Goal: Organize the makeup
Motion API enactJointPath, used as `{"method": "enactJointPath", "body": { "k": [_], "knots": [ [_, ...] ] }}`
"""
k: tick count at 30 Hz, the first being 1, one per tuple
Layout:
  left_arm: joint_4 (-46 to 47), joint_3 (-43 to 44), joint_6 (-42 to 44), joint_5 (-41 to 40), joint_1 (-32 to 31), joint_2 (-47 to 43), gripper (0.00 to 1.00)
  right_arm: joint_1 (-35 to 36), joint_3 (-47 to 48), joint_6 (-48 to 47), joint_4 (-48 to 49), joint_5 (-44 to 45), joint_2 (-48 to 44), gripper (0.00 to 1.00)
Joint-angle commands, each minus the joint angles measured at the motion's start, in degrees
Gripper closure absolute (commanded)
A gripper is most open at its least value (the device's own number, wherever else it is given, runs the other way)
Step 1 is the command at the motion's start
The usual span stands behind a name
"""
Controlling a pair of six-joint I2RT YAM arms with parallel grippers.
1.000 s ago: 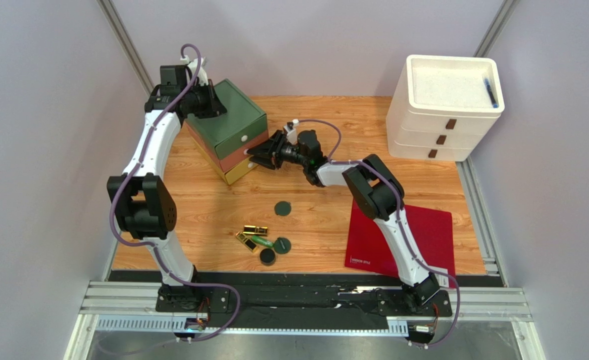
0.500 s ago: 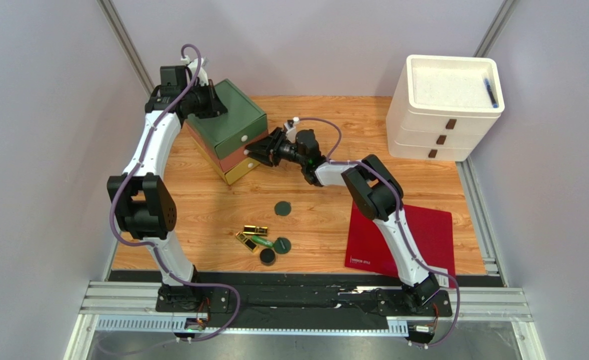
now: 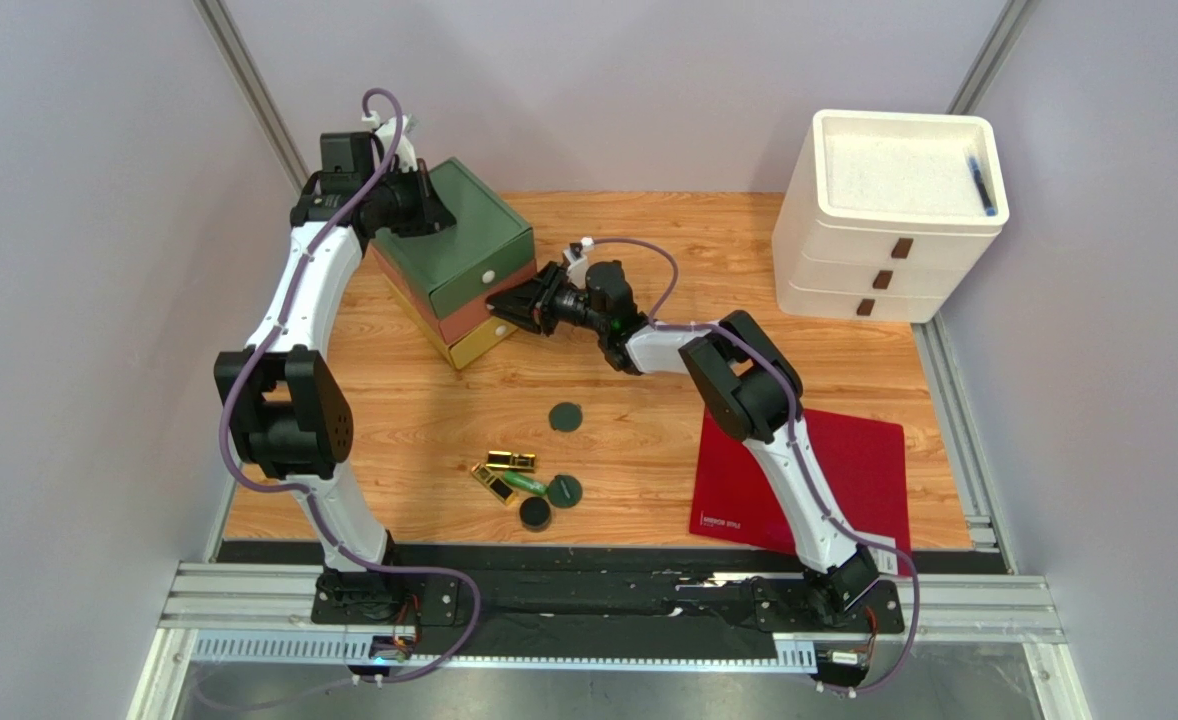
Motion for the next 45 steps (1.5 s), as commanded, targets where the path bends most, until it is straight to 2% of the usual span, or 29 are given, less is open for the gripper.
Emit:
{"method": "enactJointPath", "body": {
  "k": [1, 10, 18, 35, 38, 39, 41, 42, 44, 45],
  "knots": [
    [-7.7, -2.7, 2.2, -1.8, -0.1, 2.0, 0.93, 0.4, 2.0, -1.6, -0.4, 2.7, 0.2, 0.78],
    [-7.6, -3.1, 2.3, -1.9, -0.1, 1.9, 0.93, 0.3, -0.8, -1.6, -0.1, 3.6, -1.5, 0.89],
    [-7.5, -3.1, 2.0, -2.0, -0.1, 1.9, 0.93, 0.0, -6.8, -1.0, 1.2, 3.8, -5.3, 0.92],
    [-7.7, -2.6, 2.4, -1.9, -0.1, 3.7, 0.93, -0.6, -29.9, 2.7, 8.3, 4.7, -20.2, 0.93],
    [-7.6, -2.4, 2.5, -1.8, -0.1, 4.1, 0.93, -0.6, -29.2, 1.5, 7.6, 3.6, -20.4, 0.89],
    [-7.7, -2.2, 2.5, -1.7, -0.1, 4.2, 0.93, -0.7, -28.1, 1.4, 6.6, 2.6, -20.3, 0.80],
    [-7.8, -1.7, 2.4, -1.3, -0.1, 4.5, 0.93, -0.7, -27.2, 0.6, 4.8, 1.2, -20.9, 0.73],
    [-7.9, -1.4, 2.5, -1.3, 0.0, 4.6, 0.92, -0.8, -26.9, -0.5, 2.4, 0.9, -21.4, 0.68],
    [-8.2, -0.7, 2.5, -1.2, 0.0, 4.8, 0.92, -1.2, -26.1, -5.4, -2.0, 0.3, -24.5, 0.64],
    [-8.3, -0.5, 2.6, -1.1, -0.1, 4.8, 0.92, -1.5, -25.7, -7.8, -8.6, -0.9, -25.8, 0.62]
  ]
}}
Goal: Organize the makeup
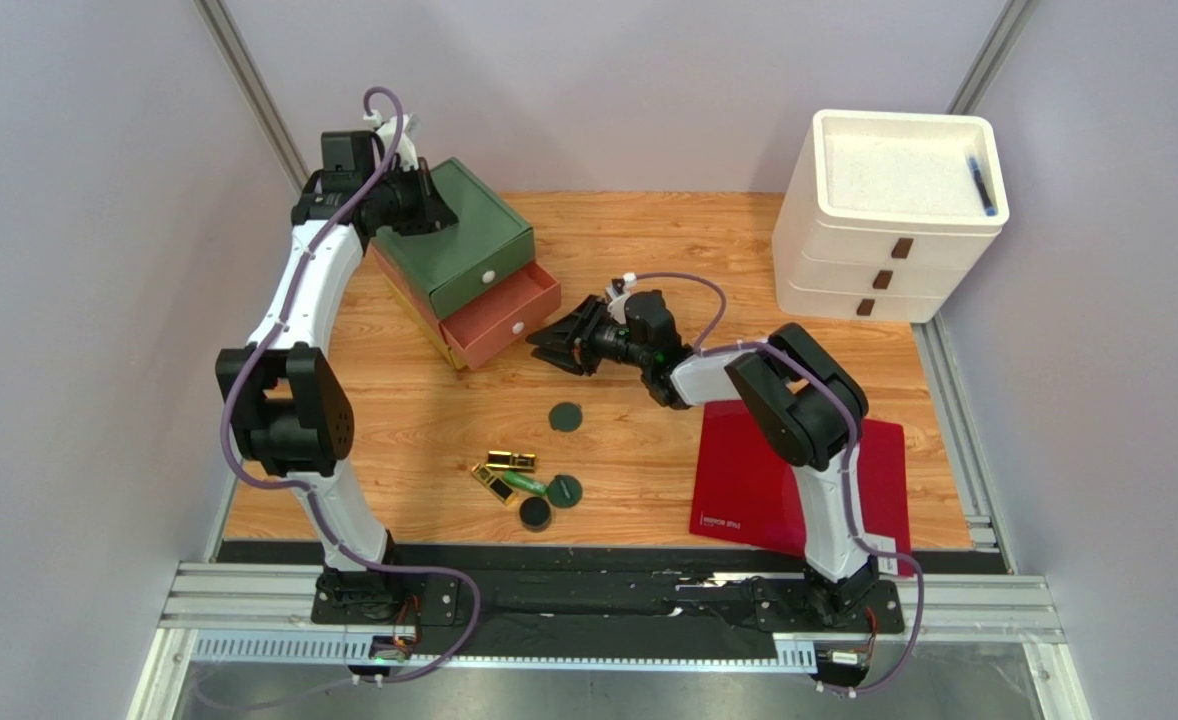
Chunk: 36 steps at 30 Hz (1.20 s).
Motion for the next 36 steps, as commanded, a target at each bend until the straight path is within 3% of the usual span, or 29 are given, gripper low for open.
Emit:
{"method": "enactJointPath", "body": {
  "k": [1, 4, 5, 6, 9, 12, 18, 22, 36],
  "knots": [
    [-8.7, -0.6, 2.5, -1.9, -0.1, 4.1, 0.92, -1.3, 5.1, -11.2, -14.8, -3.3, -9.8, 0.61],
    [-8.7, -0.4, 2.6, -1.8, -0.1, 4.1, 0.91, -2.0, 12.6, -28.7, -36.7, -3.2, -14.1, 0.57],
    [-8.8, -0.4, 2.5, -1.8, -0.1, 4.1, 0.90, -2.0, 16.0, -38.5, -43.1, -1.9, -14.4, 0.56],
    [-8.9, -0.5, 2.6, -1.8, -0.1, 4.1, 0.90, -1.9, 19.0, -44.1, -56.5, -1.4, -14.1, 0.54],
    [-8.9, -0.8, 2.7, -1.8, -0.1, 4.1, 0.90, -1.2, 27.2, -59.3, -73.2, 2.4, -12.1, 0.53],
    [-8.7, -1.2, 2.6, -1.4, -0.1, 4.4, 0.90, 0.7, 30.7, -68.1, -83.4, 8.9, -10.4, 0.53],
    [-8.7, -1.1, 2.6, -1.2, -0.1, 4.9, 0.90, 7.7, 26.3, -80.6, -85.7, 18.3, -10.7, 0.51],
    [-9.2, -0.9, 2.9, -1.2, -0.1, 5.0, 0.90, 10.8, 23.7, -80.8, -84.1, 20.0, -9.7, 0.50],
    [-9.7, -1.5, 3.4, -0.5, -0.1, 5.6, 0.90, 11.2, 25.7, -81.0, -78.2, 21.9, -3.1, 0.46]
  ]
}}
